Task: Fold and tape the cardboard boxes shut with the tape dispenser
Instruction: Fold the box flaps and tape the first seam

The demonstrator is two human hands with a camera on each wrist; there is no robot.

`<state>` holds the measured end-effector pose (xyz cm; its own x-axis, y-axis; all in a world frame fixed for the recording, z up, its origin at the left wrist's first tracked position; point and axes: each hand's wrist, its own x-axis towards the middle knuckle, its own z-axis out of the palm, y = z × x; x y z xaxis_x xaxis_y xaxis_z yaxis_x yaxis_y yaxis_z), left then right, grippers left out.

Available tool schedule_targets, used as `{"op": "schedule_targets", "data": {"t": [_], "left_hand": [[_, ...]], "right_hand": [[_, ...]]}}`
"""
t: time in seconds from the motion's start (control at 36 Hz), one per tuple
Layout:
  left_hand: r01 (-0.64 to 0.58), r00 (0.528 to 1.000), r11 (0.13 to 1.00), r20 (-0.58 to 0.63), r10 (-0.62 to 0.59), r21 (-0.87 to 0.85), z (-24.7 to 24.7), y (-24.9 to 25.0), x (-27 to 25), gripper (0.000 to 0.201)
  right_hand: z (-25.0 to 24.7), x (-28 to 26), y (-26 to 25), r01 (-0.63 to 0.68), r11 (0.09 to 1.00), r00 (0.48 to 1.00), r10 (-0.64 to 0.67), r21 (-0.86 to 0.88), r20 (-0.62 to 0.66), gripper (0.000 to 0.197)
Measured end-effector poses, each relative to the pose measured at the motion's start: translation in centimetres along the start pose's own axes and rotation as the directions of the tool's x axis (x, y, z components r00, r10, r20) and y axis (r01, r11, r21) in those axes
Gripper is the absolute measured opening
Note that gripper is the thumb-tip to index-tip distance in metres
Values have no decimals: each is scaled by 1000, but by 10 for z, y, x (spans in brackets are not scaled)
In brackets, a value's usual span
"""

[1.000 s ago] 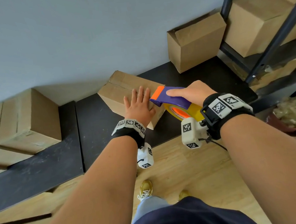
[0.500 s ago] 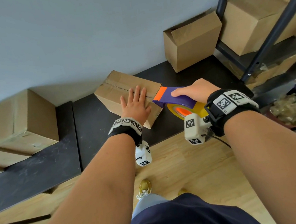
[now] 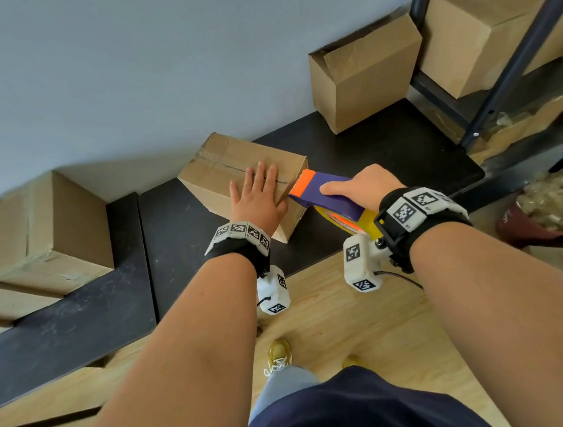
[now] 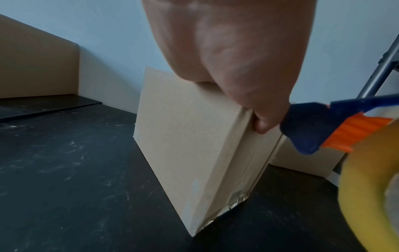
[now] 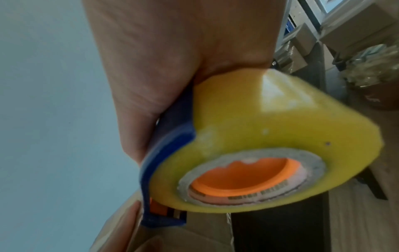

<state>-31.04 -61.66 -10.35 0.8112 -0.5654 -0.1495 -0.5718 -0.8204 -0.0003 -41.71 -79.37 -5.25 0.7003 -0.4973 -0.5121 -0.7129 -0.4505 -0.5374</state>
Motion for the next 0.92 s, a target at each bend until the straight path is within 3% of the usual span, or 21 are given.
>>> {"op": "schedule_targets", "data": {"t": [0.17,0.28,0.33,0.5,0.69,0.92], "left_hand": [[12,1000,992,-20,-15,-122,-4,-1,1,68],[62,981,943,-152,-117,-326,-15,6,9,49],[54,973,938,-192,-126,-343,-18,10,15,45],[-20,1000,971,-19,16,-238,-11,12,28,51],[-16,1000,978,14,19,-207,-11,12,27,51],[-19,999,980,30,25,-198,-12,9,29,52]], "right_hand": [[13,5,9,34,999,999,-34,2,26,63],[15,5,14,74,996,997,-75,48,31,61],[16,5,16,83,995,996,-85,58,36,63],[17,6,27,90,990,994,-96,108,57,68],[14,1,38,107,982,991,-118,157,61,57],[6,1,51,56,994,994,-65,98,93,59]]}}
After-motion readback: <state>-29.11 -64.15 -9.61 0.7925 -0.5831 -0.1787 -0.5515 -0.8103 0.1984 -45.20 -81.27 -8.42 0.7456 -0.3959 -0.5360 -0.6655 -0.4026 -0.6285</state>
